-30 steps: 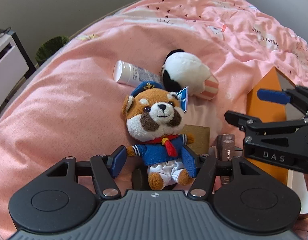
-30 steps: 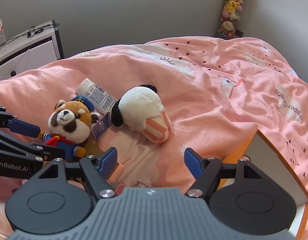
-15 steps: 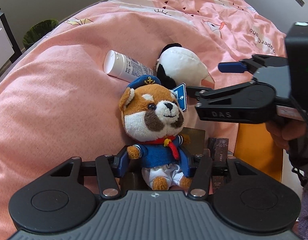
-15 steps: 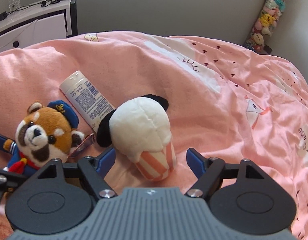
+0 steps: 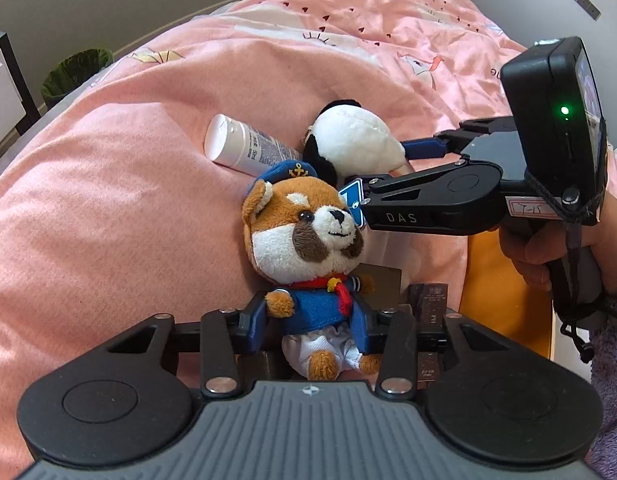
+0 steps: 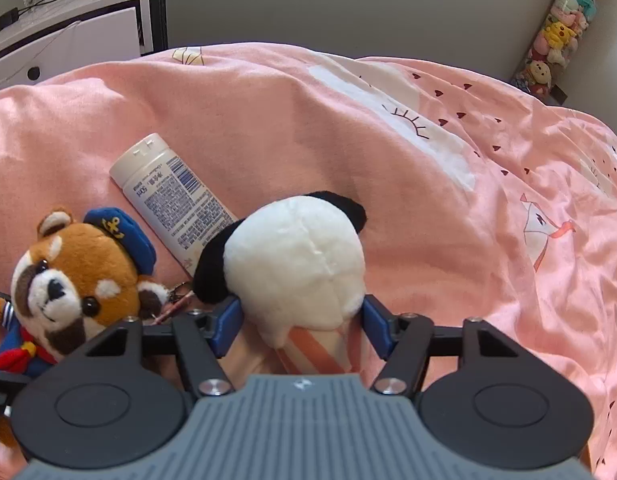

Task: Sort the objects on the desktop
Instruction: 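Carry the panda plush with the right tool and lower it into the shoebox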

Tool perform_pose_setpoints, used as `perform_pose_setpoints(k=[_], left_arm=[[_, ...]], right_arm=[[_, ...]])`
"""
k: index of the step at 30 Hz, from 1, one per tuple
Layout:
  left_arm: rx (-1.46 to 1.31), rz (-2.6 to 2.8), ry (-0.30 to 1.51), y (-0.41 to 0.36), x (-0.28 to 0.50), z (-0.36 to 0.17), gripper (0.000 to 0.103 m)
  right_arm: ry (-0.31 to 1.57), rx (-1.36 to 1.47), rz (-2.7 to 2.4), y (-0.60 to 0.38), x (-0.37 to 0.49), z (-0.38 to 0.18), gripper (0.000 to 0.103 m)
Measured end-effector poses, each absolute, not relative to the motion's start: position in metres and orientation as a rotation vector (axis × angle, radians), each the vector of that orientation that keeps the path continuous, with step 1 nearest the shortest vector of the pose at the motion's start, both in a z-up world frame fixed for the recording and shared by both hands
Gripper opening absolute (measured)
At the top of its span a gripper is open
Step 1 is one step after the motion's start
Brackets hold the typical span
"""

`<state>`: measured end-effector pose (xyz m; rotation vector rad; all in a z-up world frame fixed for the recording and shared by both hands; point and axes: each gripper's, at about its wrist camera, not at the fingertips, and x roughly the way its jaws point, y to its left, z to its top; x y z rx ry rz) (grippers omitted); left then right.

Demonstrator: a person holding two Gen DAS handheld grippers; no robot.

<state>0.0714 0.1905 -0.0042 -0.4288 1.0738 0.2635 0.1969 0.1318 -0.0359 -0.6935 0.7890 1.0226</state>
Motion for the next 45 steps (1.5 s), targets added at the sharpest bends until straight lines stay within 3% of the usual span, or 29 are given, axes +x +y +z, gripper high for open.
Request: perform_pose_setpoints(k=[4,8,14,18,23,27,33,39,41,43,45], left_arm=[[-0.392,0.255,1.041,0.184,0.067,0.004,0.039],[-0.379,0.232,1.004,0.176,0.062,0.014,0.036],[-0.331,0.179,0.936,0.152,0.061,0.035,0.019],[-0.277,0.132,0.891,0.13,0.067,0.05,0.016],[-0.229,0.058,0.857,0.099,0.078,0.061,0.013],[-0.197,0.012,0.825,0.08,0.086,0.07,0.0],[-0.093,-0.036,0.707,0.047,0.098,0.102,0.0],[0.092,-0.078,0.782,0.023,0.117,0.091,0.001],[0.178,-0.067,0.869,0.024,0.124,0.075,0.006],[0.204,-0.057,0.964,0.034,0.13,0.06,0.013],[0.222,-0.083,1.051,0.045,0.133,0.049,0.023]], right_arm=[[0.831,-0.558,1.024,0.112,0.197,-0.017,0.055],[0.818,-0.465,0.986,0.087,0.187,0.007,0.054],[0.761,-0.322,0.893,0.033,0.163,0.044,0.054],[0.7,-0.237,0.789,-0.014,0.148,0.064,0.054],[0.69,-0.131,0.632,-0.072,0.143,0.072,0.054],[0.729,-0.063,0.504,-0.112,0.151,0.059,0.054],[0.799,0.032,0.37,-0.137,0.159,0.025,0.054],[0.813,0.054,0.249,-0.135,0.149,-0.004,0.052],[0.83,0.069,0.235,-0.136,0.149,-0.012,0.049],[0.84,0.073,0.24,-0.138,0.149,-0.014,0.04],[0.844,0.066,0.242,-0.139,0.152,-0.015,0.04]])
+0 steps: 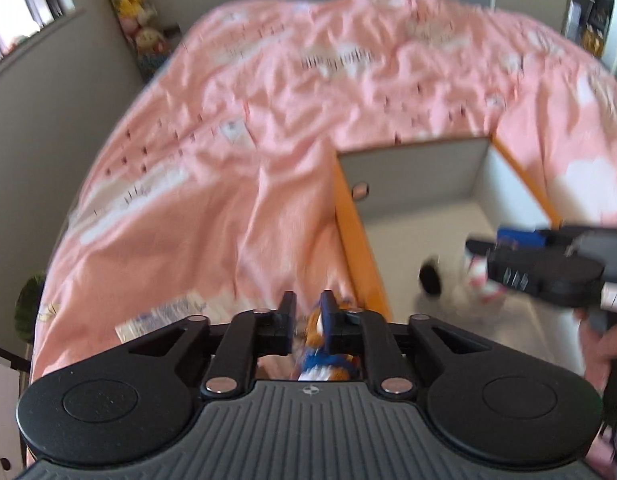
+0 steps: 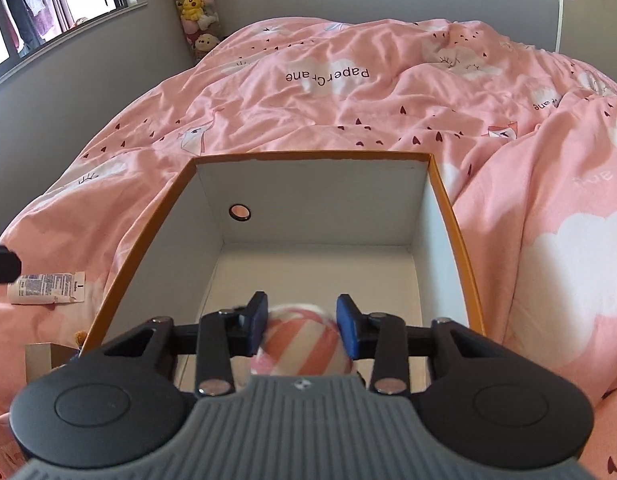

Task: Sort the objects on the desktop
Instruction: 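Carry the panda plush with the right tool and lower it into the shoebox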

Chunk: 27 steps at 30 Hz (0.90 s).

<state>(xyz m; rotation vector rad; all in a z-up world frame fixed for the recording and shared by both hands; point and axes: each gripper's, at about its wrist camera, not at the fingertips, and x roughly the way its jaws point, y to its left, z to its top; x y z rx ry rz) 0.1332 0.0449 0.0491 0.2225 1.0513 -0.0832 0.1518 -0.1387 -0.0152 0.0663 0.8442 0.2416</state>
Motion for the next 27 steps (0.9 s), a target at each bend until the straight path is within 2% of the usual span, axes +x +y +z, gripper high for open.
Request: perform_pose_setpoints(k=[2,4,7,9,12,14,18,27], left_arm=[[0.243,-0.111,1.112,0.052,0.134,0.043,0.028],[0.276,-0.148,1.142,0.054,0.133,0.039,0.038],[0.329,-0.205,1.188,0.053,0.136,0.035,0.042],[0.38,-0.26,1.203,0.051,0.139,0.035,0.05],[0.432,-0.306,1.218,0.046,0.147,0.032,0.051],[0.438,-0.338,1.248,0.044,0.154,0.026,0.053],[0.414,-0.393,1.342,0.041,0.168,0.008,0.058],[0.326,-0.432,1.501,0.055,0.187,-0.041,0.058]], right_arm=[[0.848,0.063,0.255,-0.141,0.154,-0.016,0.04],[0.853,0.069,0.266,-0.143,0.155,-0.016,0.04],[0.884,0.063,0.302,-0.147,0.155,-0.017,0.042],[0.912,0.073,0.331,-0.151,0.154,-0.018,0.044],[0.935,0.062,0.348,-0.153,0.151,-0.016,0.044],[0.964,0.056,0.362,-0.153,0.15,-0.015,0.049],[0.965,0.052,0.364,-0.157,0.146,-0.009,0.052],[1.018,0.077,0.42,-0.155,0.15,-0.007,0.056]])
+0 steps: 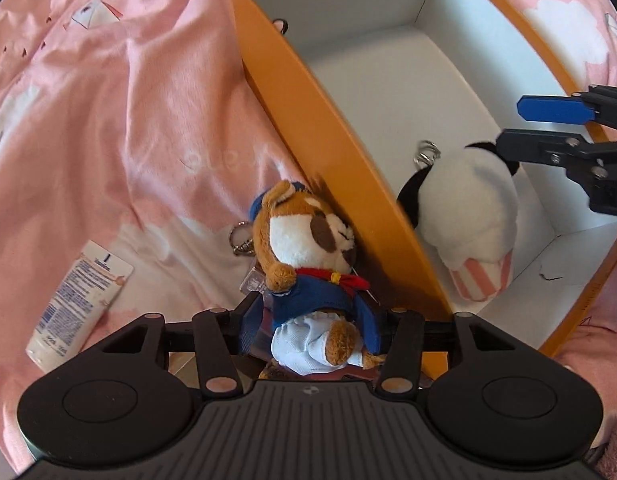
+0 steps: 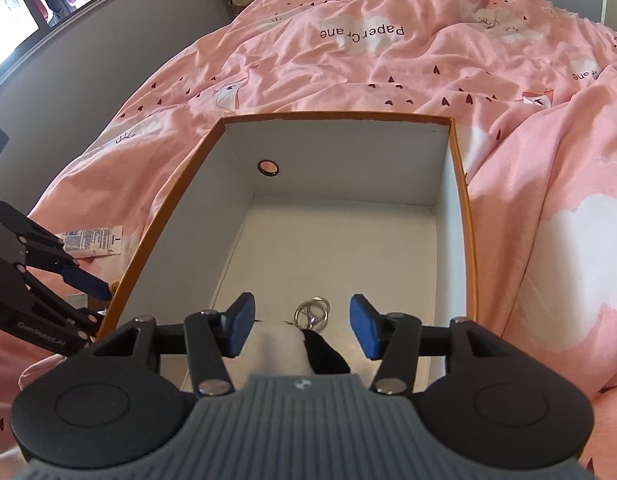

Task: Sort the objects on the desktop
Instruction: 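Carry the panda plush with the right tool and lower it into the shoebox, then lower the raccoon plush into the shoebox with the left tool while the right tool releases the panda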

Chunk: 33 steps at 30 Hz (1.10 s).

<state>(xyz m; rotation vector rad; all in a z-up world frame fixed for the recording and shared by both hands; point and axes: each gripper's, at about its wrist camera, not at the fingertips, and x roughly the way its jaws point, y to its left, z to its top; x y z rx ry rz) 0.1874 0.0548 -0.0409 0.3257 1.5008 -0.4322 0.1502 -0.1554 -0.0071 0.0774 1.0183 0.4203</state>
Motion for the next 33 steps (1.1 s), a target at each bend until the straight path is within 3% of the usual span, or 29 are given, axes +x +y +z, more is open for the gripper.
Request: perform_pose_setpoints(k=[10,18,21,27,33], left_arm=[[0.131,-0.443,1.529,0.088,0.189,-0.055,0.059],[0.16,-0.414,1.496,0.093,0.186,-0.057,0.06],[0.161,-0.408,1.479,0.091,0.183,-0.06,0.047],[0.085,-0.365,1.418,0.107,0.172,-0.047,0.042],[0.005,-0.295,1.294,0.134,0.164,0.003,0.041]], right_arm=[[1.124,0.065,0.449,-0.141,0.134,-0.018,0.069],[1.191,0.071,0.416,-0.133,0.138,-0.042,0.069],[1.207,0.101,0.424,-0.131,0.14,-0.047,0.069],[1.22,0.125,0.426,-0.13,0.142,-0.051,0.069],[1.225,0.146,0.443,-0.129,0.149,-0.051,0.063]])
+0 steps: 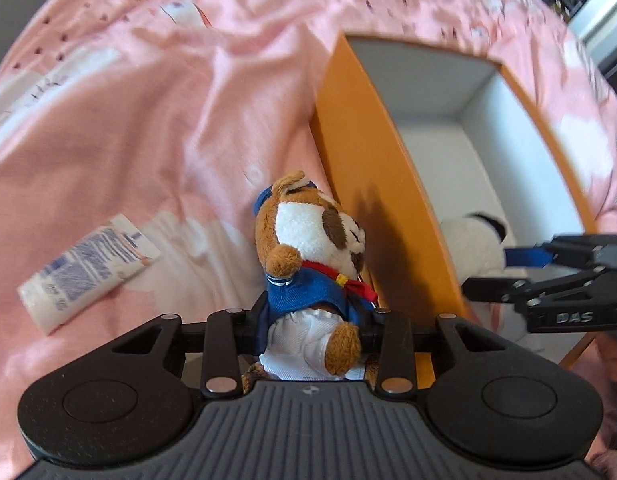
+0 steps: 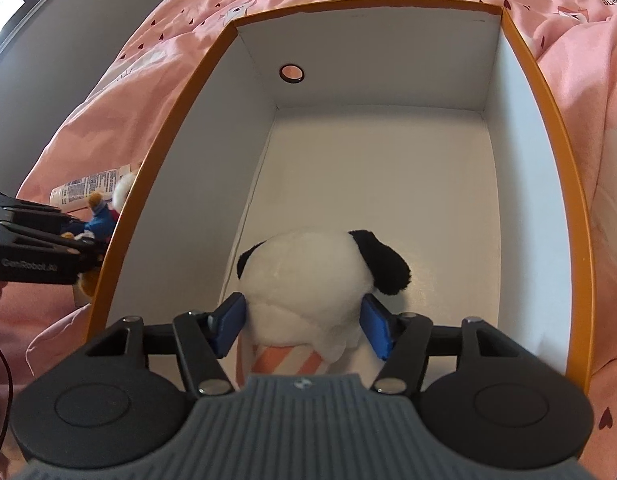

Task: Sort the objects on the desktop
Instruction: 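Lower the raccoon plush into the shoebox with the left tool while the right tool releases the panda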

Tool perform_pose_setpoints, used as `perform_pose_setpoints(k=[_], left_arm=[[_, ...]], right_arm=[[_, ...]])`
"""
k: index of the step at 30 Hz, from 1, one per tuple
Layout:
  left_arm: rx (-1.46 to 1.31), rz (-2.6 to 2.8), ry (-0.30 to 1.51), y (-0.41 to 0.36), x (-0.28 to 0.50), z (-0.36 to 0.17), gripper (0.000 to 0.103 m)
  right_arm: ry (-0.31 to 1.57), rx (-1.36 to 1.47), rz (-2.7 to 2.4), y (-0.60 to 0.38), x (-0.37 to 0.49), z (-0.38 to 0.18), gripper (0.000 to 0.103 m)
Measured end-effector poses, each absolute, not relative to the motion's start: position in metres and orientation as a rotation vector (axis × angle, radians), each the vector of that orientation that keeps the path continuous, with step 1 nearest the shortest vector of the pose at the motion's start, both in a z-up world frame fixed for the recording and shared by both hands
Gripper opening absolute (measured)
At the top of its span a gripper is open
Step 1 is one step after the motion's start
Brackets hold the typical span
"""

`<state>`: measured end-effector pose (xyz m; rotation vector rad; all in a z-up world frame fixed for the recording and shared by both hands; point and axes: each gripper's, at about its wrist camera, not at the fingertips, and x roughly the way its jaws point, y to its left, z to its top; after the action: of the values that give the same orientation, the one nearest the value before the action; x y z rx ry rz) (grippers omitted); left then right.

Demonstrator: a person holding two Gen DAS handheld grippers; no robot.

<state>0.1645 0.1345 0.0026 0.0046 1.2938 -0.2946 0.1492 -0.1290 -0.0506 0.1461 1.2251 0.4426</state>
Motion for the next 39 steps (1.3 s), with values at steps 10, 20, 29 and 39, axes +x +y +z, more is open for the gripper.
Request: perform_pose_setpoints(k=[10,20,29,39], left_arm=[[-0.046,-0.385,1.09,0.053,0.19,0.075,0.041],[0.114,-0.31,1.142,-0.025,0.227,0.034,0.041],[0.345,-0.141,1.193,-0.054,0.247,-0.006,0.042],[0.474,-0.124,1.274,-0.068,0.257,-0.038,0.048]], right_arm=[[1.162,0.138,0.346,-0.13,0.191,-0.048,0.059],[1.038,0.068,0.367,-0.142,0.213,-0.045,0.059],[1.059,-0.012,0.514,-0.146,0.195,-0.034,0.059],[1.071,-0.014,0.489,-0.14,0.197,-0.047,0.052]])
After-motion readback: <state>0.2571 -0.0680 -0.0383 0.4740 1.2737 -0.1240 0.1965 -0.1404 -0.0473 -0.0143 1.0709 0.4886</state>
